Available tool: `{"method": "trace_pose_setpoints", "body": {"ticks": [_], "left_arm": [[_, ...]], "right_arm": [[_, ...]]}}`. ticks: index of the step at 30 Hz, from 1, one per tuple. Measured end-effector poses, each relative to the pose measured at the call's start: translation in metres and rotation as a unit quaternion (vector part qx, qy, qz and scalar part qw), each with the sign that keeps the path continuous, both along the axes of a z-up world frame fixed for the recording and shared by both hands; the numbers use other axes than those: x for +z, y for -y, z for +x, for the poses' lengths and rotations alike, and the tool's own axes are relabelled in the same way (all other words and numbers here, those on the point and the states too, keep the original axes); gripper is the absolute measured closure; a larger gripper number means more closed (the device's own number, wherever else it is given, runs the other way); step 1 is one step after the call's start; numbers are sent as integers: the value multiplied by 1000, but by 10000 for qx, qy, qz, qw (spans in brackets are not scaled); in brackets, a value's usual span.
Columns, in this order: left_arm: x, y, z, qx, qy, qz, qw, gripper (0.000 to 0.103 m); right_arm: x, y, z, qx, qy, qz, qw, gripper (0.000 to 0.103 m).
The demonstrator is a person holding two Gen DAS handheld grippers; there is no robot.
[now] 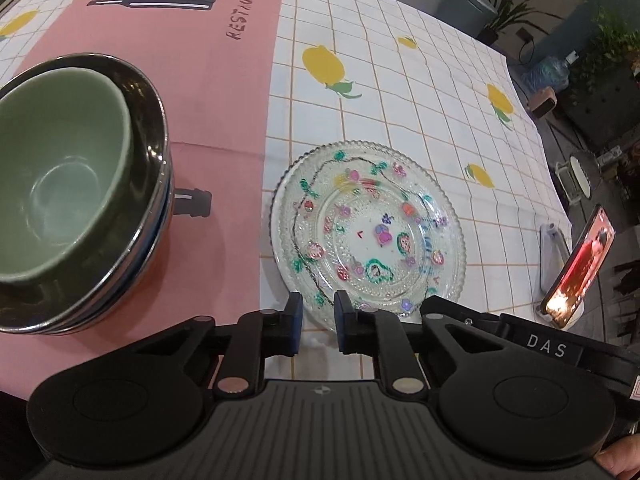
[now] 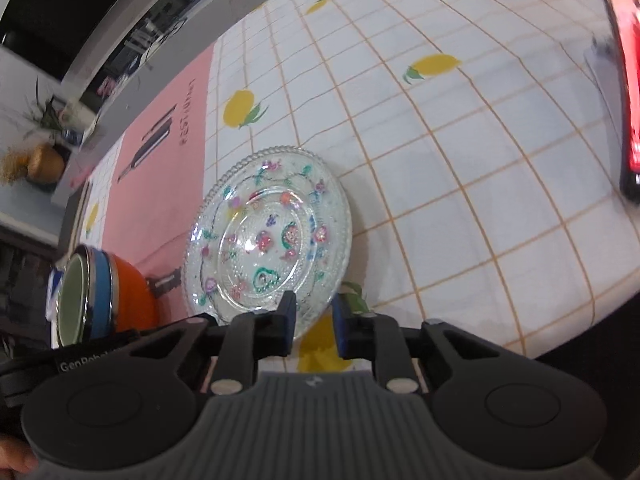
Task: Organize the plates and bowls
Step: 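Lower the glass plate onto the 'Fruity' plate stack and open both grippers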
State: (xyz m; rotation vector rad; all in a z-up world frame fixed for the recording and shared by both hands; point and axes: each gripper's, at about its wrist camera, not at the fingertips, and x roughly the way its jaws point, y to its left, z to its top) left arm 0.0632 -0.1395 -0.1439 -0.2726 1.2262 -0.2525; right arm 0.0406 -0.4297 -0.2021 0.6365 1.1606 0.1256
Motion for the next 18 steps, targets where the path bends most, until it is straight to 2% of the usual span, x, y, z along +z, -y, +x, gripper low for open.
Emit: {"method": "trace_pose_setpoints", "body": {"ticks": [11,14,16,18], "left_arm": [[0,-2,3,108,21,4,9999,90],[0,-3,2,107,19,-47,9999,90],[3,-3,2,70,21,-43,10000,89],[9,0,1,-21,130,34,9999,86]], "right_arm": [[-2,0,6,-1,-83,56,10000,87],[0,1,4,29,-59,60,10000,83],[5,-1,3,82,31,-93,9999,82],[14,-4,1,152,183,-301,9993,76]]}}
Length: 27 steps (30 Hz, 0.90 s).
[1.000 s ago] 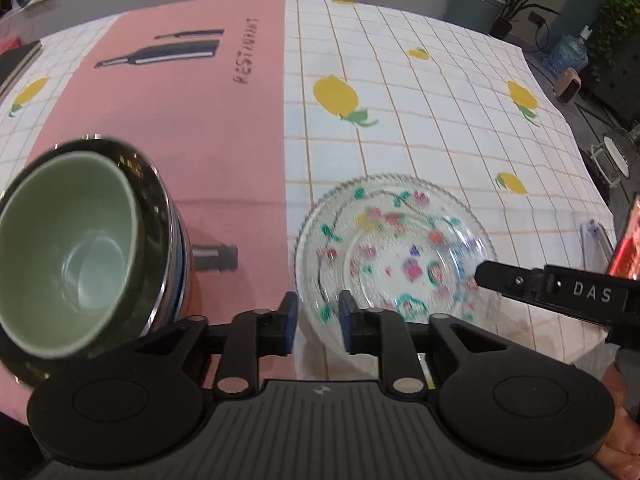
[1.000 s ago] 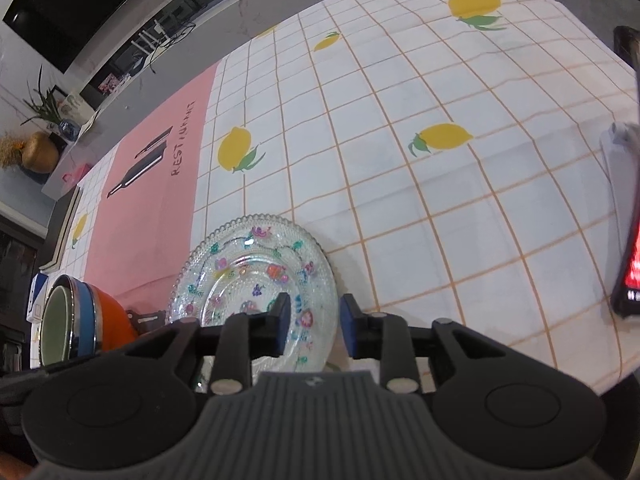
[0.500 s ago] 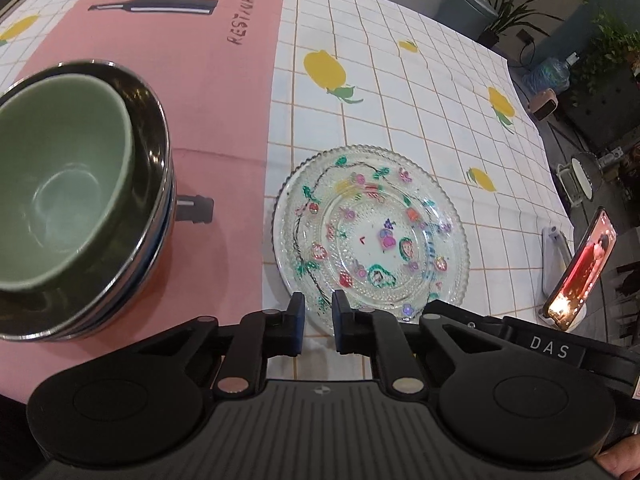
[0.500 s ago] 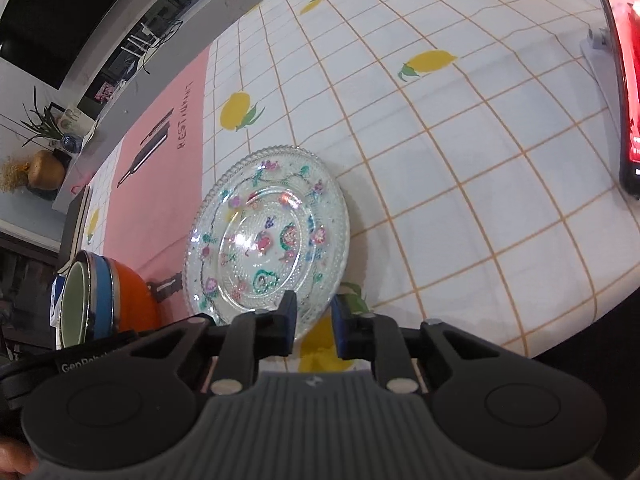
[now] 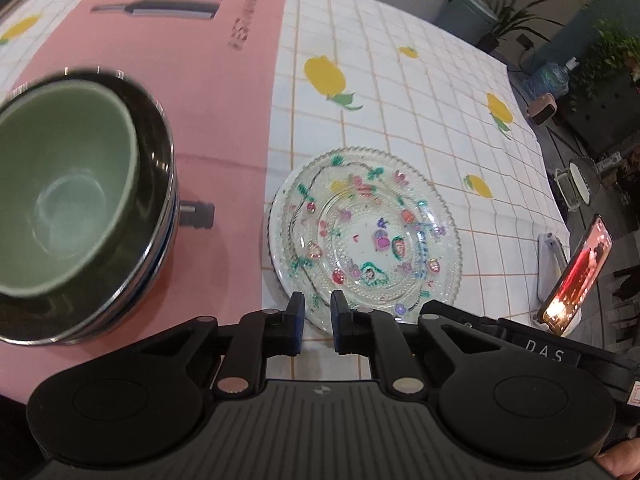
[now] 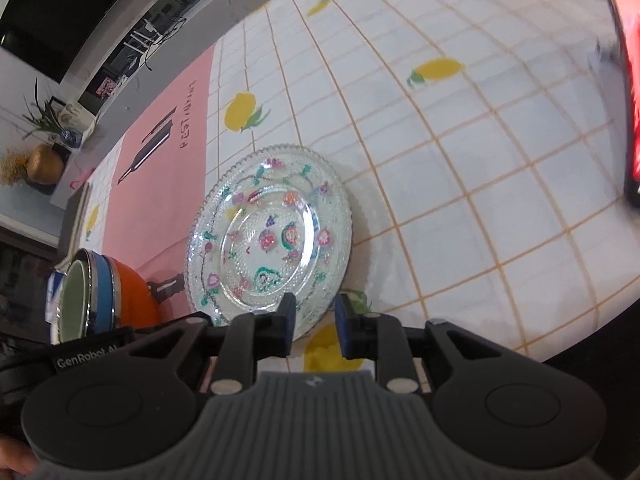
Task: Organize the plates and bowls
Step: 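Lower the glass plate onto the 'Fruity' plate stack and open both grippers, then move both grippers to the rim of the nested steel bowls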
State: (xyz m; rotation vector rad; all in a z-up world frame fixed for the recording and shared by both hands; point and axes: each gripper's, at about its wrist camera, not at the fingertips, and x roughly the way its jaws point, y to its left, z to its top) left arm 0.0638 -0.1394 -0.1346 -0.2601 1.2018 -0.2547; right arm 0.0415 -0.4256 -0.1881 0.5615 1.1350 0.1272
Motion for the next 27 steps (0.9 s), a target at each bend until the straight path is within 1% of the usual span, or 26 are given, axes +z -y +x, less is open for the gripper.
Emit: {"method": "trace_pose_setpoints", "body": {"ticks": [1,3,7,9,11,12,14,16,17,18,19,23,25,27], "left_arm": [[4,1,-1,-74,68,55,9999,84],[12,3,-2,-236,199,104,9995,84],[32,2,-5,-578,404,90,9975,81],[43,-2,-8,-649,526,46,9965,81],[56,-9,-10,-697,694,16,9951,81],[61,-13,-11,-686,771,-2,9947,79],[74,-24,-12,-608,947,-31,9936,74],[86,-39,-13,-461,1124,-79,9926,64],[92,-47,-14,-365,1223,-93,9918,61],[97,-56,-14,-258,1315,-97,9909,55],[101,-65,-14,-141,1409,-79,9899,52],[113,-100,-14,350,1699,98,9848,45],[113,-117,-13,574,1772,108,9824,40],[109,-130,-12,729,1810,173,9806,38]], "right_arm": [[5,-1,-1,35,77,-93,9999,76],[16,-3,-1,101,220,-257,9994,75],[39,-14,-1,275,529,-506,9969,74],[48,-21,0,386,632,-466,9962,67],[56,-29,2,502,700,-401,9955,64],[60,-33,3,551,731,-378,9951,60],[68,-43,6,649,817,-318,9940,54],[74,-52,10,749,867,-256,9931,52],[77,-58,12,799,887,-224,9926,47],[80,-63,14,845,917,-186,9920,44],[82,-68,16,894,948,-150,9914,43],[87,-95,26,1089,962,-61,9894,39],[85,-108,31,1187,898,-7,9889,31],[80,-122,35,1277,762,5,9889,31]]}}
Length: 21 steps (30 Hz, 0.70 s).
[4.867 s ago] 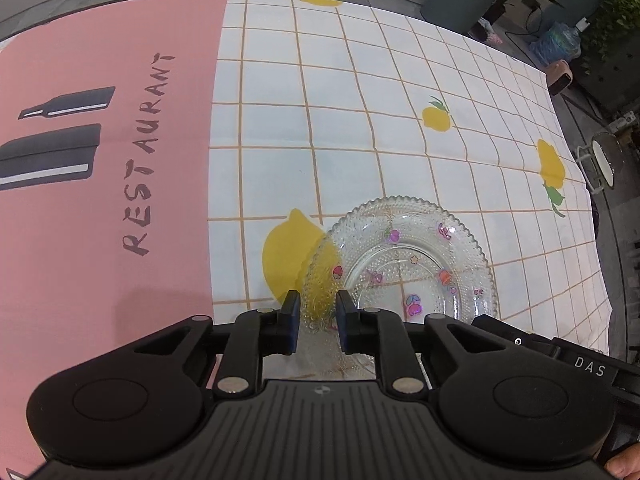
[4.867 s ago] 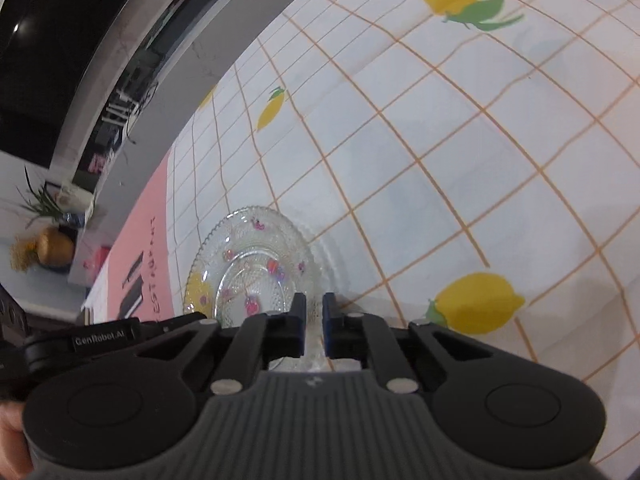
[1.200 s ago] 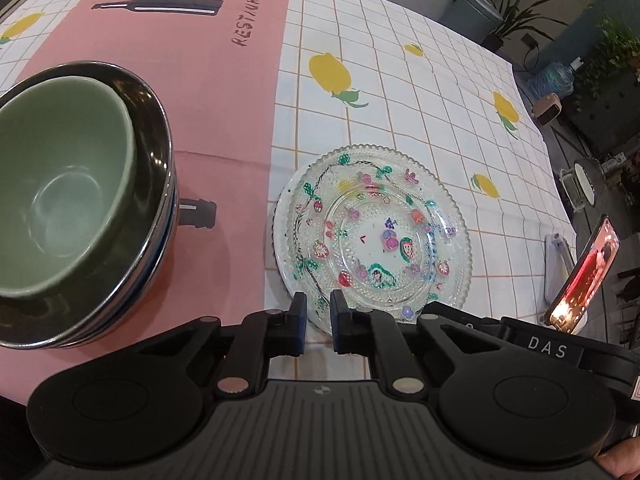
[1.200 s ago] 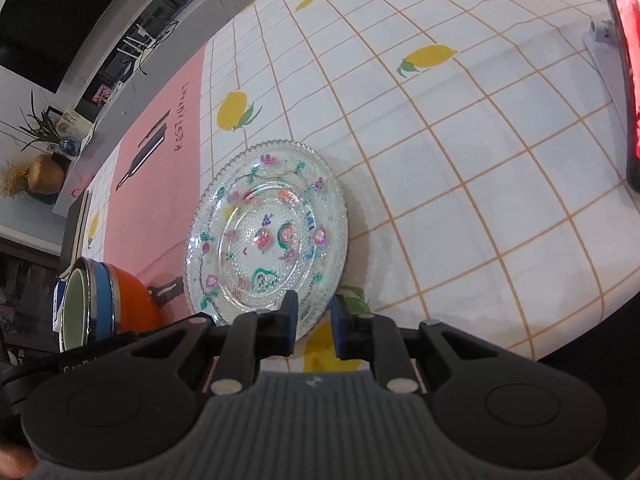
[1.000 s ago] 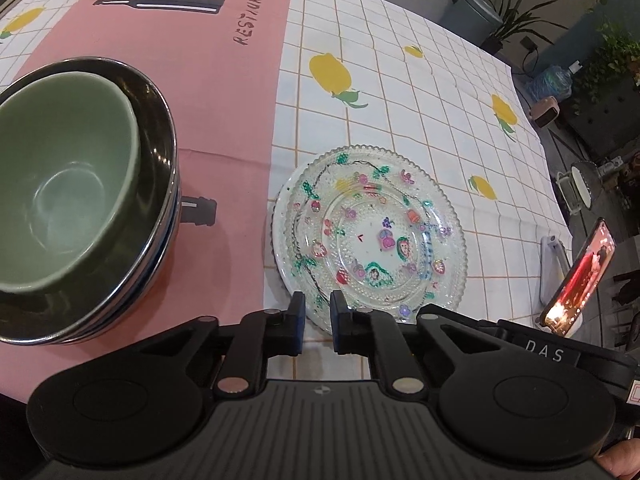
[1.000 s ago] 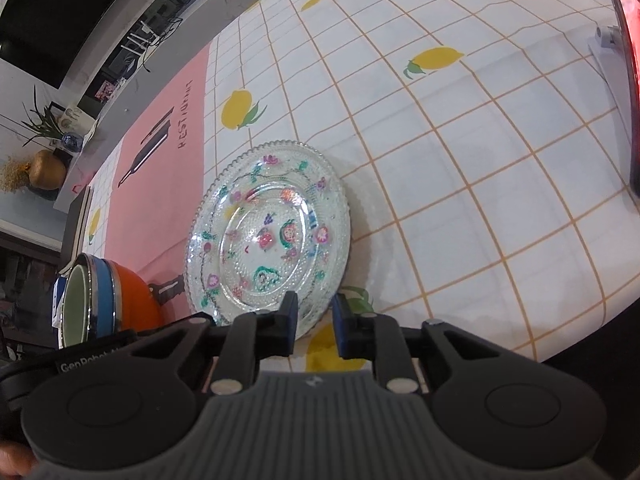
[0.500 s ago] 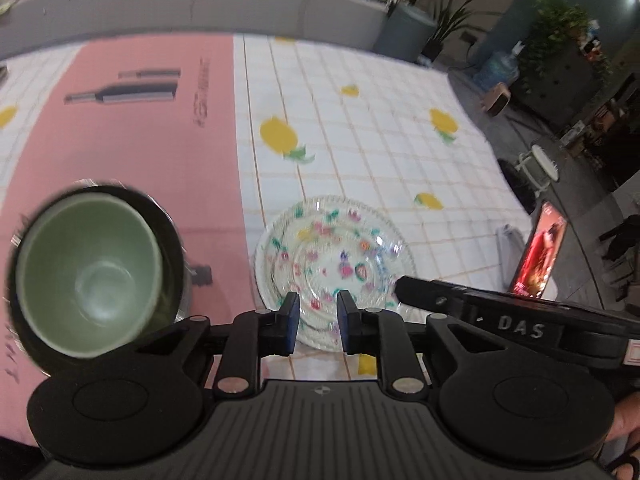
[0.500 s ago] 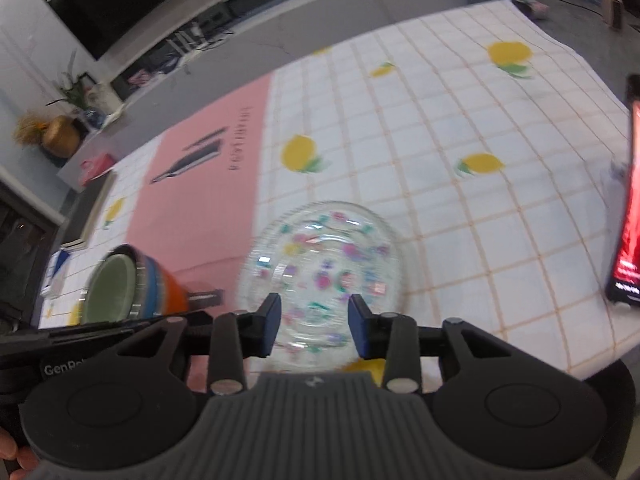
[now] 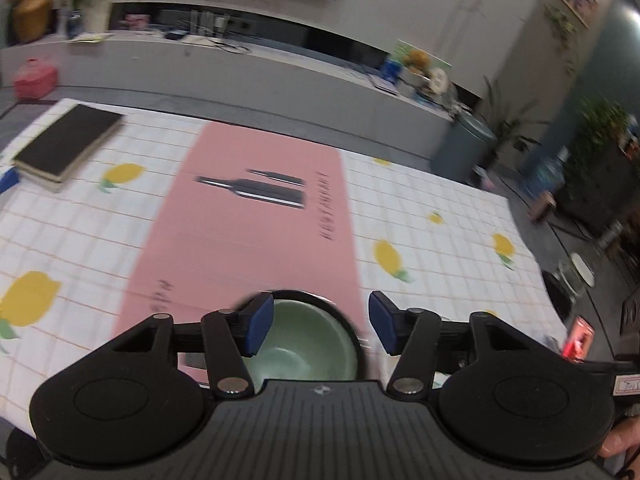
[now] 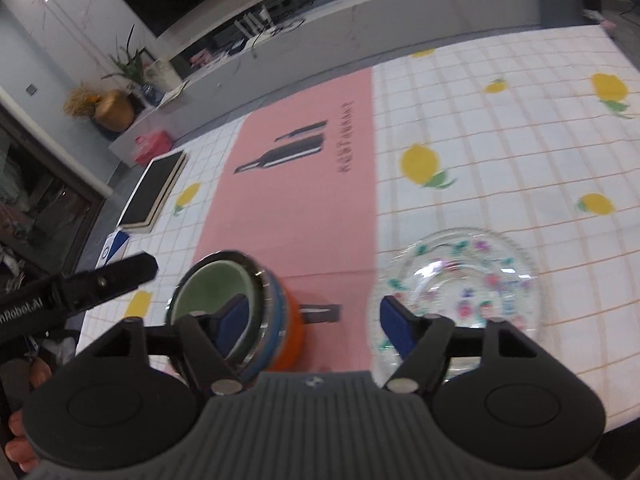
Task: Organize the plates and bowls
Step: 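Move both grippers to the rim of the nested steel bowls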
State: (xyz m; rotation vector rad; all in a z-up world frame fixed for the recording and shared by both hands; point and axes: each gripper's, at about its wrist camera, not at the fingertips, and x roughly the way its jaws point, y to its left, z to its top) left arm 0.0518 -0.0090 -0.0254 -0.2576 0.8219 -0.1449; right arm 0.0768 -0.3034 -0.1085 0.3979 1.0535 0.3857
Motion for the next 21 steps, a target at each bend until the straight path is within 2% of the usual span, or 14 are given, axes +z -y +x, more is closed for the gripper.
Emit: {"method": "trace_pose_setpoints", "body": {"ticks": [2,5,13,21], "left_arm": [[-7,-9,1,62,40,102,9999,35],[-22,-24,2,44,-142,93,9998,34],[-71,-53,5,222,-845,-748,9934,34],[-101,-62,12,529,-1122,-1309,9836,34]], "right_arm": [[-8,-13,5,58,-193,-46,9998,30],[-24,-28,12,92,-516,-12,9986,30],[-63,-51,25,-112,-1368,197,9903,30],[-78,-53,28,-406,-1575,512,9853,33]]}}
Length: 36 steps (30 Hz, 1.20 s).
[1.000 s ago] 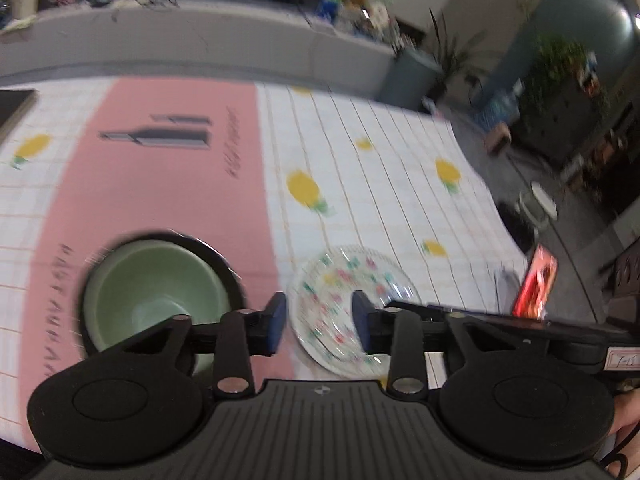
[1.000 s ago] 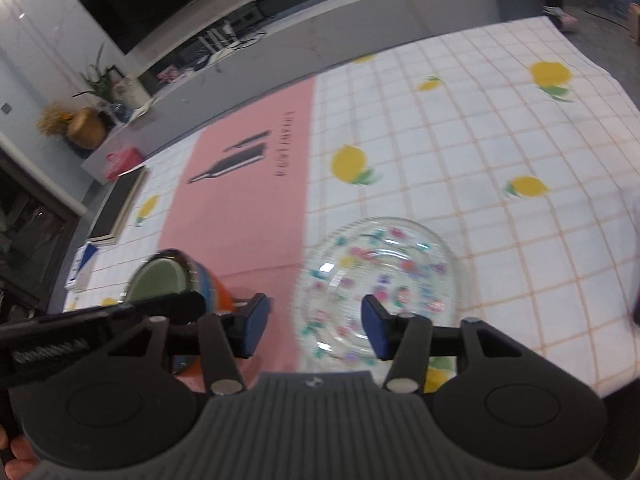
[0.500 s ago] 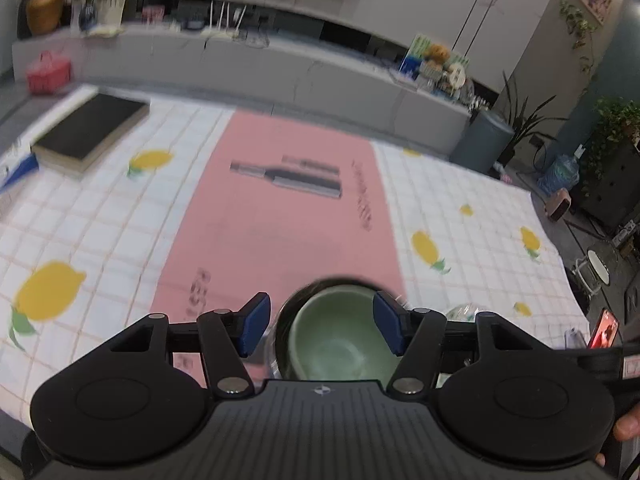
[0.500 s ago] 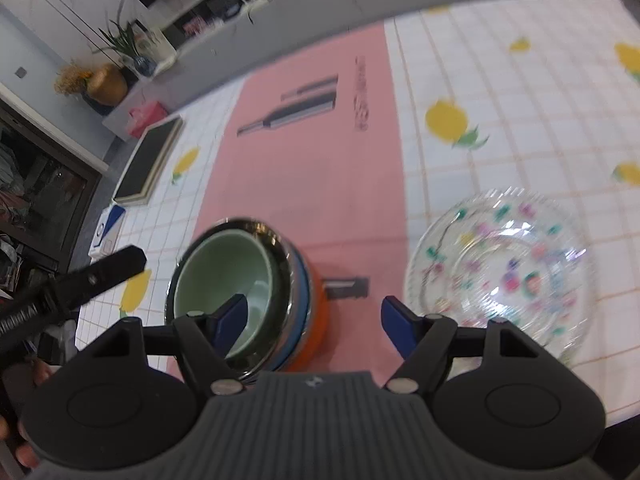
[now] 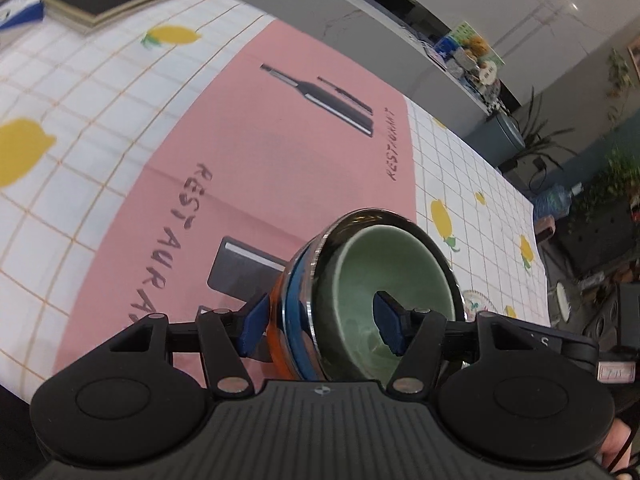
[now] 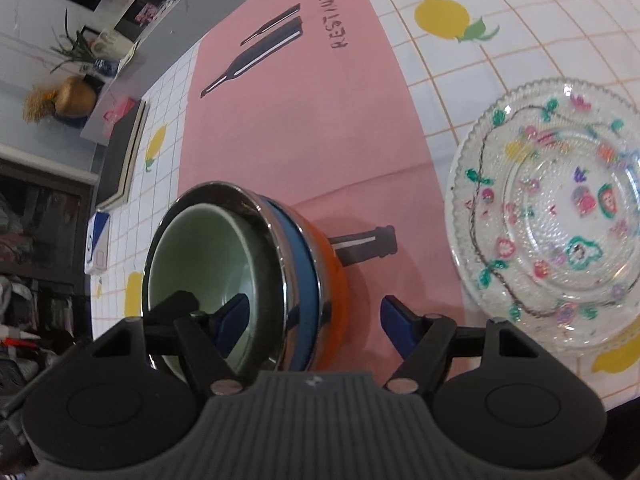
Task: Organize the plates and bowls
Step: 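Move both grippers to the rim of the nested steel bowls, then grasp the steel bowl rim with both grippers and lift the bowls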
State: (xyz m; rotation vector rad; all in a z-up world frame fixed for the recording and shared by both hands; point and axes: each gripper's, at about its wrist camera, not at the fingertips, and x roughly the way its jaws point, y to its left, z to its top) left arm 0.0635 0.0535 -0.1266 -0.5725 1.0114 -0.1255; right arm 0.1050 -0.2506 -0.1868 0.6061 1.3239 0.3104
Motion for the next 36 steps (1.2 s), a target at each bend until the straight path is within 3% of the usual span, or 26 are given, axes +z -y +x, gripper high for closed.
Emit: {"method": "trace_pose_setpoints", "body": {"ticks": [9,13,36], "left_arm": [[-16,0,2,186,-145,-199,9995,35],[-20,-1,3,228,-232,-218,9992,47],[-3,10,6,104,-268,66,9996,52]], "right_arm": [[-5,3,2,-132,50,205,9997,45],[-6,3,2,-142,70,346,9993,52],[4,9,-1,-76,225,323,9992,57]]}}
